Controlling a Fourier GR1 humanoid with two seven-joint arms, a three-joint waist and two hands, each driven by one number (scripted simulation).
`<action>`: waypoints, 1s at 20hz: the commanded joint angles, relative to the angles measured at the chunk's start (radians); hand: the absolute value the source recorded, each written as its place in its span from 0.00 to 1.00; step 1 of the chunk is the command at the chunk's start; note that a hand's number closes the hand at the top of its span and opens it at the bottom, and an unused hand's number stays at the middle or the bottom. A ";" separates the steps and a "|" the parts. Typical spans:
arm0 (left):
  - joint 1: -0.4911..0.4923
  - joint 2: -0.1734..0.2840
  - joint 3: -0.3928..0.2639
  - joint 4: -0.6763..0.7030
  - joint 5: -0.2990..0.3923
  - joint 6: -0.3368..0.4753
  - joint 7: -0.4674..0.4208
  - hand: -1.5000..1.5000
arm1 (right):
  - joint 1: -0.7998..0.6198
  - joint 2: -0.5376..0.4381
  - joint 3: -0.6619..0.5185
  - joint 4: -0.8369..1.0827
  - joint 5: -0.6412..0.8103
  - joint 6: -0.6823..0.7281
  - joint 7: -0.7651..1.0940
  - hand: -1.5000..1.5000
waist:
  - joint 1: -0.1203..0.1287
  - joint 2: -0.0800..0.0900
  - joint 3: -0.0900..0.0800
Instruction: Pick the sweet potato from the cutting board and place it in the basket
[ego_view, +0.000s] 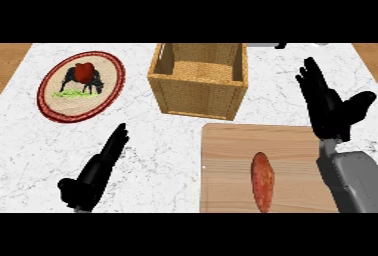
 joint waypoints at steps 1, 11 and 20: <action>-0.077 -0.011 0.044 0.031 -0.035 -0.019 0.013 0.50 | 0.076 -0.028 -0.038 -0.051 -0.022 0.083 -0.014 1.00 | 0.017 0.001 -0.005; -0.227 0.148 0.151 -0.007 -0.026 -0.075 0.052 0.50 | 0.292 0.116 0.359 -0.342 0.195 0.177 -0.305 0.00 | -0.005 -0.006 -0.005; -0.213 0.144 0.169 0.000 -0.024 -0.085 0.039 0.50 | 0.293 -0.028 0.370 -0.539 0.699 -0.112 0.174 0.00 | -0.017 -0.011 -0.012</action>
